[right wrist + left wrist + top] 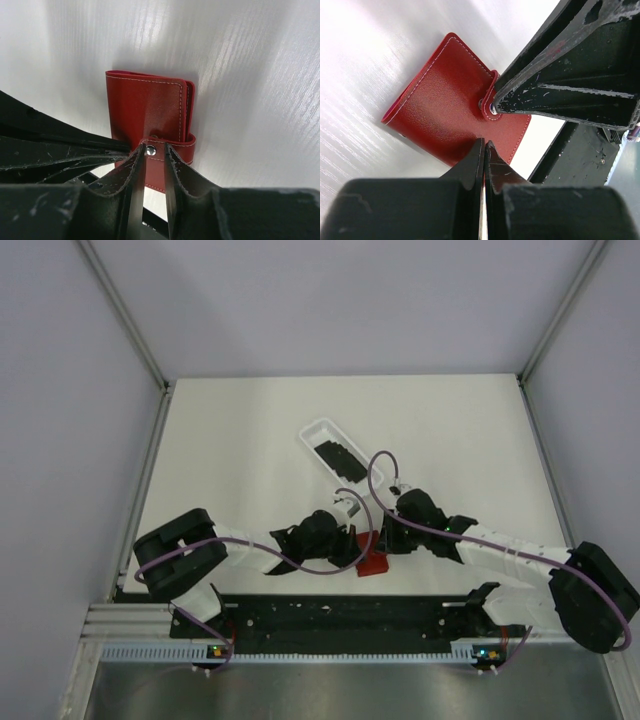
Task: Put the credit cards into the card holder
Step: Close the card holder at the corner of the board.
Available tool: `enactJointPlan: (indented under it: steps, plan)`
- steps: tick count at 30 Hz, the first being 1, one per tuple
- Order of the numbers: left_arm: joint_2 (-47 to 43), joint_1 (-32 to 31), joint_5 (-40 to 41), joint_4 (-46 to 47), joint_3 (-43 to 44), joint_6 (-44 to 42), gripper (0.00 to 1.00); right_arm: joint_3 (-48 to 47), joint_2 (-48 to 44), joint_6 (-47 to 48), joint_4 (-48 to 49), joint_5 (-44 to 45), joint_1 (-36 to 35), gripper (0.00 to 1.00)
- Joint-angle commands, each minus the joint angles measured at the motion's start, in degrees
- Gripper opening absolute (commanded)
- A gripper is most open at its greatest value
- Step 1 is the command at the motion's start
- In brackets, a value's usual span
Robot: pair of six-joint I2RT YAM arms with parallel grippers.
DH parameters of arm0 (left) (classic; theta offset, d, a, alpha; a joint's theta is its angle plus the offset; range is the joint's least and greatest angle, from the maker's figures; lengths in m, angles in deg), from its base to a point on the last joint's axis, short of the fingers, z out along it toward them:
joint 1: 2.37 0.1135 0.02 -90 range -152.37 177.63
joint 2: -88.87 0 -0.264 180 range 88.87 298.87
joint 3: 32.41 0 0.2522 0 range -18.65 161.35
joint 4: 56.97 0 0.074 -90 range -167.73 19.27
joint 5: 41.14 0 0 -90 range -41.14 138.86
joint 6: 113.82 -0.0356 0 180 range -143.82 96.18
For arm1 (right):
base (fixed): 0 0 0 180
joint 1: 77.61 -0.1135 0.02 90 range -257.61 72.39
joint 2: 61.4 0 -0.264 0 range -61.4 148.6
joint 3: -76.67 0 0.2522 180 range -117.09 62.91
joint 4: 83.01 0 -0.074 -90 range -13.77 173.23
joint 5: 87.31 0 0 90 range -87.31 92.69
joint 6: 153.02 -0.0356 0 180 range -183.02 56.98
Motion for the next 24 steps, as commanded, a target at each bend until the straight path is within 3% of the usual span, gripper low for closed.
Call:
enactJointPlan:
  steps: [1,24]
  plan:
    - [0.30,-0.19,-0.94,0.51,-0.82,0.19,0.00,0.54,0.02,0.53,2.66,-1.43,0.36,0.21]
    - [0.65,-0.28,-2.17,0.69,-0.38,0.54,0.00,0.19,-3.23,0.44,0.81,-1.70,0.45,0.26]
